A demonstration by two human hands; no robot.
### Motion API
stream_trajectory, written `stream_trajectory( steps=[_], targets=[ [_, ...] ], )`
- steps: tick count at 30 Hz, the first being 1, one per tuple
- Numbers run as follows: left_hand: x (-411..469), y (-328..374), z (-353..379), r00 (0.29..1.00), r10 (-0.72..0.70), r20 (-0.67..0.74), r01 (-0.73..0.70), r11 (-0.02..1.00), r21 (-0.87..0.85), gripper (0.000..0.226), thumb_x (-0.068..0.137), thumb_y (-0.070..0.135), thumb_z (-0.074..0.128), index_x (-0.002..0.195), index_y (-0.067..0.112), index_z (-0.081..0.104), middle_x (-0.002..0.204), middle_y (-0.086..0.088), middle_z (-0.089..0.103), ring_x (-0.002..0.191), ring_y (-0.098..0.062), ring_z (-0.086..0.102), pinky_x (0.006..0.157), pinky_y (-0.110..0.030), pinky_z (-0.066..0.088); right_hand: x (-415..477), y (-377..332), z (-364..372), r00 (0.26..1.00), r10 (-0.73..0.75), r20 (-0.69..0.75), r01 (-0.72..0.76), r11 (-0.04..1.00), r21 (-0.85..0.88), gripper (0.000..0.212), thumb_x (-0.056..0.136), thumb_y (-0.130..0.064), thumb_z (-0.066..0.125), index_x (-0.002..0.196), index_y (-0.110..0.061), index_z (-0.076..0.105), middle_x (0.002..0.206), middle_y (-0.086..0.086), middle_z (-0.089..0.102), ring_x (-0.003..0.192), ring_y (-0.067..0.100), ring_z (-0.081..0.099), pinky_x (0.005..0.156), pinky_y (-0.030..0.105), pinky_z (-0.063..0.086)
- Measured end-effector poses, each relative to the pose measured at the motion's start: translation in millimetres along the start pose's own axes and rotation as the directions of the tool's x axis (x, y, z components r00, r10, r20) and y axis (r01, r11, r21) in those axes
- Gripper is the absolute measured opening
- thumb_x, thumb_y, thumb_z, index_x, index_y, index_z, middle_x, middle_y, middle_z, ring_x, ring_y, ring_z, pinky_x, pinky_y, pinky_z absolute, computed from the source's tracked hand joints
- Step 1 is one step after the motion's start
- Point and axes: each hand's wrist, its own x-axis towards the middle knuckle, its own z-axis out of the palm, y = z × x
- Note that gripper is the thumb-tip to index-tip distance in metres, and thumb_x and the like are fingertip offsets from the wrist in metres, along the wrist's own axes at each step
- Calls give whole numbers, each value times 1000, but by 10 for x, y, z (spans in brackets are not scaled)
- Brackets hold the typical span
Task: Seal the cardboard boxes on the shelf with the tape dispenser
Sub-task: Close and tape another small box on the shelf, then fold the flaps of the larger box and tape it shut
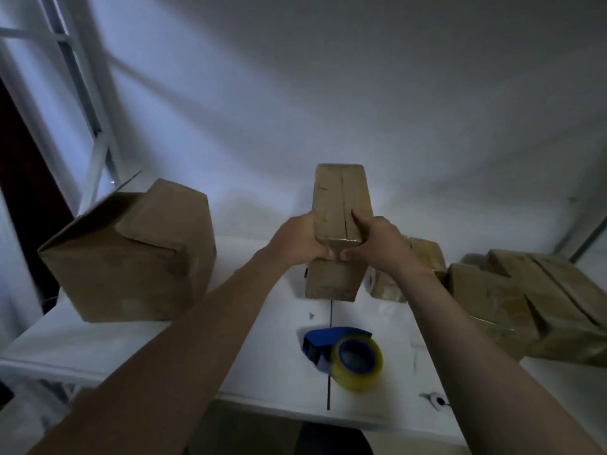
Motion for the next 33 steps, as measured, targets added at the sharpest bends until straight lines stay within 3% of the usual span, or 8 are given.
stream_trajectory(
  steps=[7, 12, 15, 18, 21, 23, 27, 33],
  targets=[
    [411, -37, 849, 989, -63, 138, 48, 993, 106, 31, 80, 13, 78, 110, 10, 69, 104, -5, 71, 96, -23, 68, 75, -28, 50, 234, 813, 119, 985, 167, 39, -159, 975, -158, 48, 81, -7, 74, 126, -19, 61, 122, 7, 65, 112, 28, 61, 85, 31, 49],
    [678, 51, 988, 990, -65, 123, 40, 981, 191, 7, 82, 11, 71, 86, 11, 65, 90, -9, 69, 82, -25, 65, 54, -22, 37, 363, 1078, 145, 977, 204, -58, -212, 945, -248, 59, 83, -19, 77, 137, -16, 55, 134, 13, 55, 114, 31, 57, 90, 37, 49],
    [727, 12, 922, 977, -128, 168, 80, 962, 263, 20, 80, 17, 71, 71, 19, 53, 82, -8, 65, 80, -28, 64, 59, -27, 42, 450, 995, 182, 973, 223, -55, -228, 909, -348, 38, 84, -26, 74, 120, -25, 62, 119, 6, 60, 93, 24, 57, 73, 36, 50],
    [669, -21, 717, 957, -164, 237, 78, 940, 333, 19, 87, 32, 70, 98, 18, 63, 103, -6, 67, 92, -27, 63, 70, -31, 46, 495, 786, 211, 966, 255, -51, -248, 845, -474, 21, 90, -32, 67, 108, -24, 60, 118, 6, 59, 91, 23, 55, 78, 38, 54],
    [527, -125, 325, 972, -146, 183, 54, 901, 429, 58, 91, 44, 66, 142, 21, 51, 142, -4, 56, 123, -29, 57, 97, -39, 47, 558, 526, 219, 982, 181, -53, -183, 851, -492, 34, 90, -37, 67, 118, -20, 59, 121, 6, 55, 92, 24, 54, 77, 37, 48],
    [358, -201, -15, 982, -132, 136, 54, 885, 463, 56, 93, 46, 63, 144, 25, 50, 147, 0, 53, 130, -27, 53, 105, -40, 44, 635, 312, 264, 992, 123, -34, -125, 892, -434, 45, 85, -39, 74, 124, -20, 58, 119, 3, 60, 96, 23, 58, 80, 37, 52],
    [-46, -441, -718, 989, -138, 59, 89, 856, 509, 46, 94, 47, 59, 138, 33, 54, 143, 7, 54, 131, -22, 50, 108, -42, 41, 744, -278, 515, 988, 91, 124, -51, 954, -295, 90, 79, -41, 82, 153, -18, 38, 152, 5, 46, 136, 25, 47, 106, 34, 40],
    [-746, -881, -1678, 987, -103, -124, 158, 761, 630, 49, 100, 34, 54, 148, 24, 46, 145, -5, 52, 132, -24, 47, 108, -34, 32, 727, -1194, 1107, 988, 12, 155, 38, 946, -321, 86, 81, -51, 77, 154, -30, 36, 155, 0, 42, 138, 29, 44, 106, 42, 40]
  ],
)
